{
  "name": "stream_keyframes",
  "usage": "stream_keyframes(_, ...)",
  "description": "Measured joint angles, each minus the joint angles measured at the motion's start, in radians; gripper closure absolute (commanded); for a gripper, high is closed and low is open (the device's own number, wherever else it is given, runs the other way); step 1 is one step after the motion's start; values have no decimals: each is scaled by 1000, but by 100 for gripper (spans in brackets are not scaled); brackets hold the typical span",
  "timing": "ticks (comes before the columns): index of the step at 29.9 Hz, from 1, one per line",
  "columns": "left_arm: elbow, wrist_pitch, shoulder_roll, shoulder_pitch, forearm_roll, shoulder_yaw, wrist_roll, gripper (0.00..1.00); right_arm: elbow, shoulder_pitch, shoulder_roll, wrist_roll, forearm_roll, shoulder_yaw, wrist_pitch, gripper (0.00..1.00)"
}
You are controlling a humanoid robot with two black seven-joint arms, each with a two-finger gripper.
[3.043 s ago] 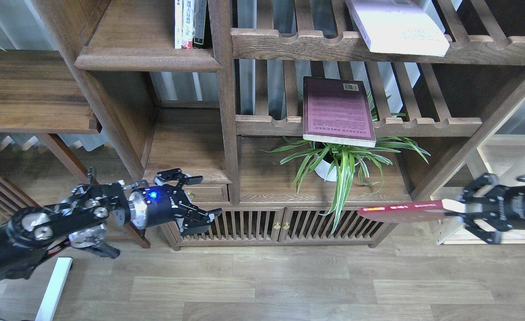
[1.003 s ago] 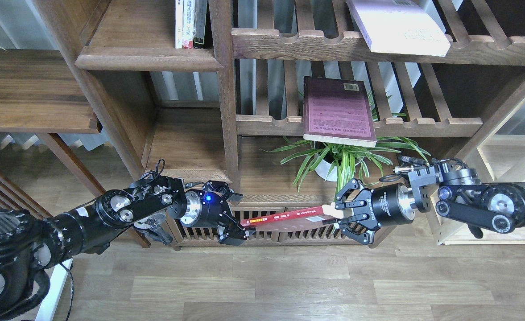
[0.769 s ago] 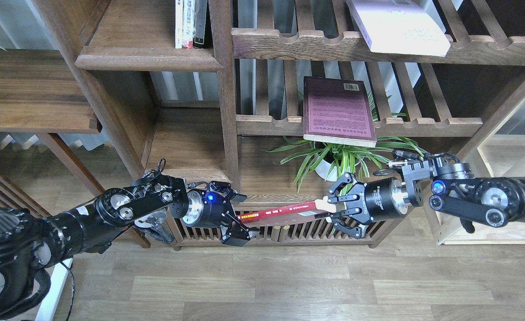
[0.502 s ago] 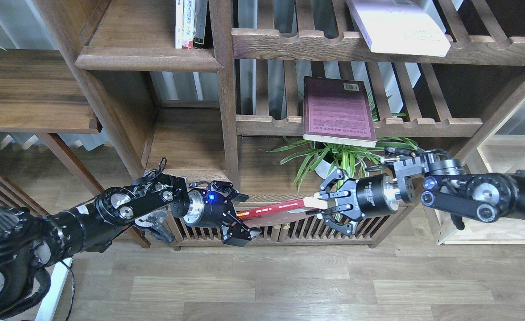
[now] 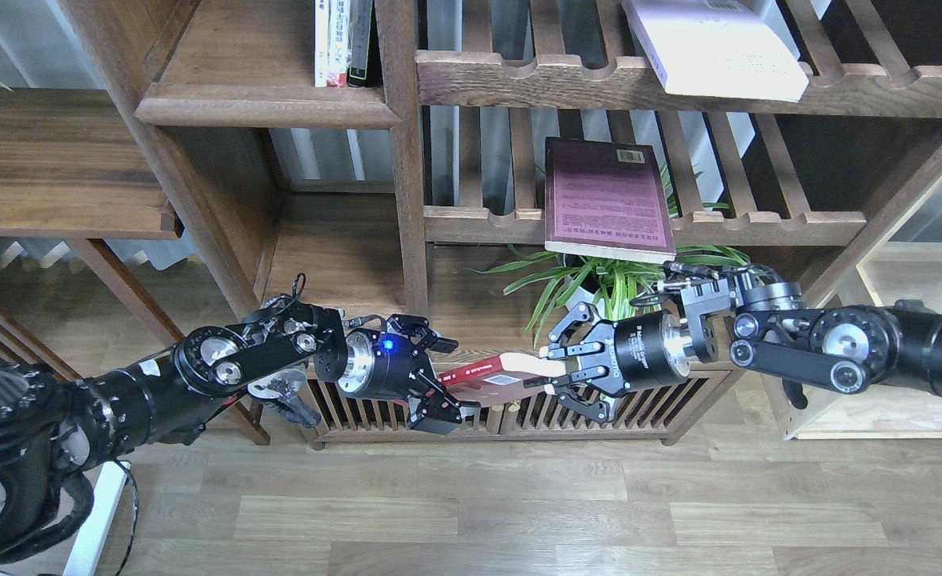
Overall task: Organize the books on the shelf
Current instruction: 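Close both grippers on the red book's ends and push it together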
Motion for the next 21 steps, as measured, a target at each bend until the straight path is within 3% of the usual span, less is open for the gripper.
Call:
stream_keyframes(8, -17, 19, 0, -1, 12, -7, -33, 17, -1, 1, 4, 0, 0, -3, 0, 97)
stream_keyframes(13, -22, 57, 0, -2, 33, -1, -47, 16, -1, 3, 4, 0, 0, -3, 0, 97)
stream_keyframes(19, -22, 66, -1, -2, 33, 3, -19, 13, -1, 3, 4, 0, 1, -3, 0, 97)
stream_keyframes(21, -20, 66, -2, -2, 31, 4, -10, 17, -1, 5, 4, 0, 1, -3, 0, 97)
